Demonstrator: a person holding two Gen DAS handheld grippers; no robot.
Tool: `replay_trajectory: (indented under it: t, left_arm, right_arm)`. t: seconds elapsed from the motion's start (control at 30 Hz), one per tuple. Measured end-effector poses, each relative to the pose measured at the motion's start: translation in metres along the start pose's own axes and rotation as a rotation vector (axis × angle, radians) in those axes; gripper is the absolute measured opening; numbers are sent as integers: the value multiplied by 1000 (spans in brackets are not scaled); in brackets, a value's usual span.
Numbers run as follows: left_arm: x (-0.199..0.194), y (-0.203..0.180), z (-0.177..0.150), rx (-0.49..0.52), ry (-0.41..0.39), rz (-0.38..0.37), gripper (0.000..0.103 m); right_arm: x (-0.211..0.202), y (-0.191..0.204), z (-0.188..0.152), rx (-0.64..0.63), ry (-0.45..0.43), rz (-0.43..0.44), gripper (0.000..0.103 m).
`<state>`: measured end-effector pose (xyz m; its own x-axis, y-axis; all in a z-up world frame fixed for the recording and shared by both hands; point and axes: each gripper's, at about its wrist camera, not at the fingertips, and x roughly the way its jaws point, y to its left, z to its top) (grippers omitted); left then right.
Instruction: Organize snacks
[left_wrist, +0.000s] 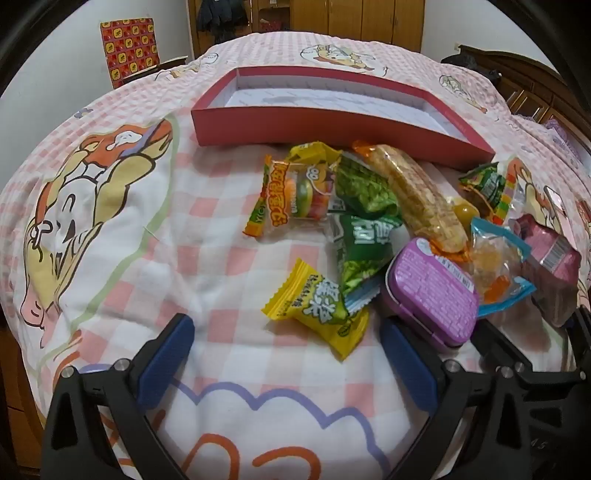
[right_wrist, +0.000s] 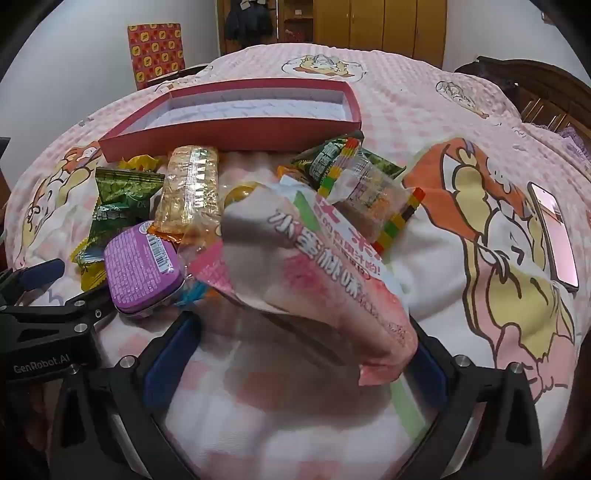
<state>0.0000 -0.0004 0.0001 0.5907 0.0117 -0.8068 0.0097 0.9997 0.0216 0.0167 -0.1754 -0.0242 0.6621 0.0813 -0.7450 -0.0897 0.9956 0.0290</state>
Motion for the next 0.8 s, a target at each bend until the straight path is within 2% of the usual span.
replay_trajectory:
  t: [0.8]
  left_arm:
    - [0,0,0,-1,-2,-4,103]
  right_arm:
    - [-1,-2,-1,0,-11,0,103]
